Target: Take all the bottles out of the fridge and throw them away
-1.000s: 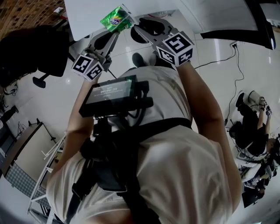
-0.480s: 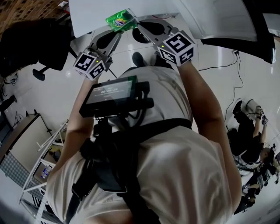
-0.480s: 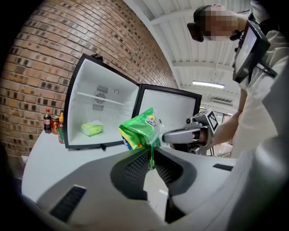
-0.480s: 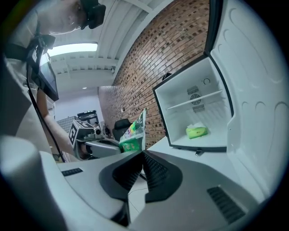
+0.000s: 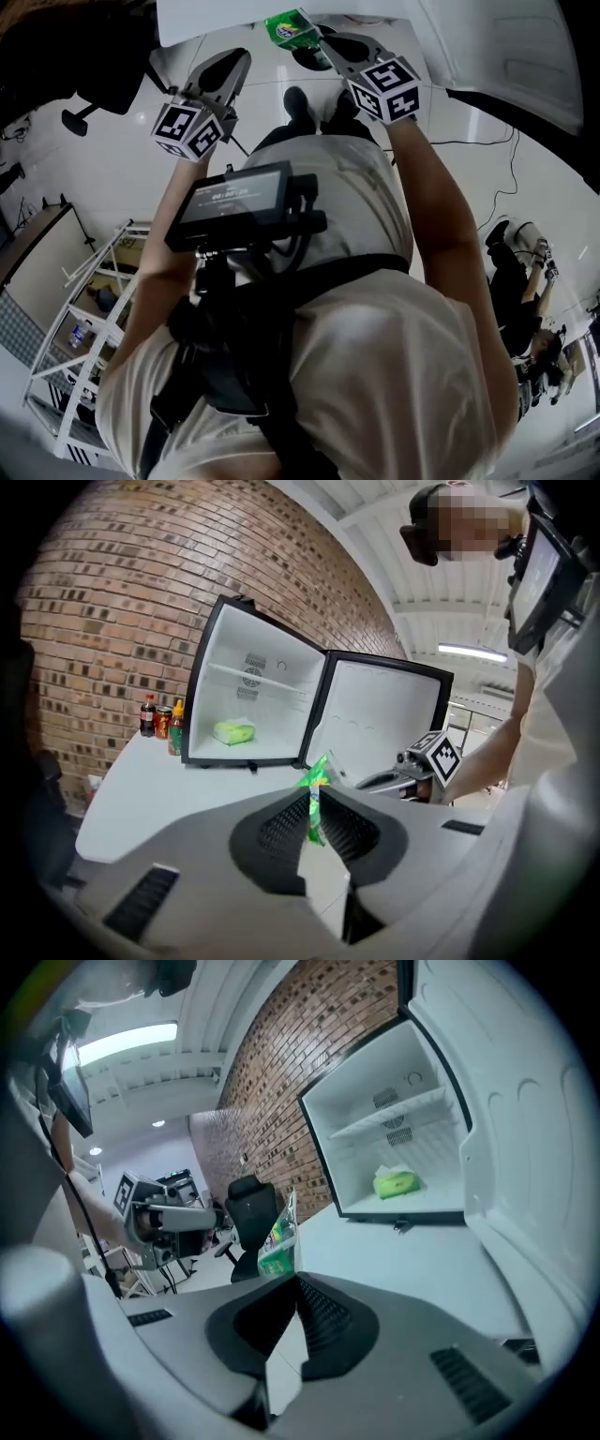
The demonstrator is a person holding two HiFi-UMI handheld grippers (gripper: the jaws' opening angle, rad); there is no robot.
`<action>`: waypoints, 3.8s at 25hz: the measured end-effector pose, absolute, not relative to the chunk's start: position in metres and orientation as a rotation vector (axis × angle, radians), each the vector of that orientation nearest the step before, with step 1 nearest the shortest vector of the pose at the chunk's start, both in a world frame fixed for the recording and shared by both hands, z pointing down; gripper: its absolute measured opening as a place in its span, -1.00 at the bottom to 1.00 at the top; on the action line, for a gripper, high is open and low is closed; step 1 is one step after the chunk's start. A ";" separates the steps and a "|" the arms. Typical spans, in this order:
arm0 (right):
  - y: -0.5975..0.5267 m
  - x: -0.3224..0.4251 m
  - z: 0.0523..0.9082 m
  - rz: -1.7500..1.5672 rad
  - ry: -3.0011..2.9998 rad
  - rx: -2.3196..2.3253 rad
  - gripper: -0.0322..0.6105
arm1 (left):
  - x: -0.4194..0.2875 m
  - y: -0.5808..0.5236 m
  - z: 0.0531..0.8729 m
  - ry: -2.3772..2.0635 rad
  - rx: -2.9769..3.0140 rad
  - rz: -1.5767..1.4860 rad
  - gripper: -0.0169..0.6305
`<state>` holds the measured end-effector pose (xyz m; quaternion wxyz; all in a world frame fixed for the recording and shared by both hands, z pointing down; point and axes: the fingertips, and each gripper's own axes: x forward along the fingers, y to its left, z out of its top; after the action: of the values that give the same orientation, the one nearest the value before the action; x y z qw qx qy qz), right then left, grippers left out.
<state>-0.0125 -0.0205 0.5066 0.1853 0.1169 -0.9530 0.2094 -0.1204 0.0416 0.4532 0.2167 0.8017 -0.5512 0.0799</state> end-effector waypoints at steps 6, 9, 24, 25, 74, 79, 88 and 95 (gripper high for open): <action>-0.024 -0.009 0.564 0.519 -2.544 0.317 -0.89 | -0.120 0.041 0.474 -1.551 2.146 0.246 -0.81; -0.028 -0.004 0.593 0.422 -2.456 0.337 -0.89 | -0.114 0.042 0.477 -1.544 2.134 0.249 -0.81; -0.032 -0.017 0.639 0.118 -2.345 0.257 -0.70 | -0.107 0.047 0.485 -1.523 2.105 0.302 -0.81; -0.031 -0.018 0.639 0.116 -2.352 0.249 -0.60 | -0.107 0.047 0.485 -1.524 2.104 0.302 -0.81; -0.044 -0.008 0.354 0.345 -3.051 0.507 -0.89 | -0.097 -0.028 0.375 -1.576 2.446 0.033 -0.90; -0.043 -0.009 0.352 0.349 -3.061 0.516 -0.89 | -0.094 -0.028 0.373 -1.556 2.458 0.027 -0.91; -0.046 -0.011 0.347 0.355 -3.064 0.522 -0.89 | -0.093 -0.032 0.356 -1.565 2.513 0.010 -0.92; -0.046 -0.013 0.348 0.360 -3.064 0.516 -0.89 | -0.097 -0.032 0.360 -1.575 2.473 -0.009 -0.92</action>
<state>-0.0134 -0.0460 0.3475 0.0067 0.1650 -0.9795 0.1150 -0.0966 -0.0317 0.3605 0.1045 0.8388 -0.5343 -0.0031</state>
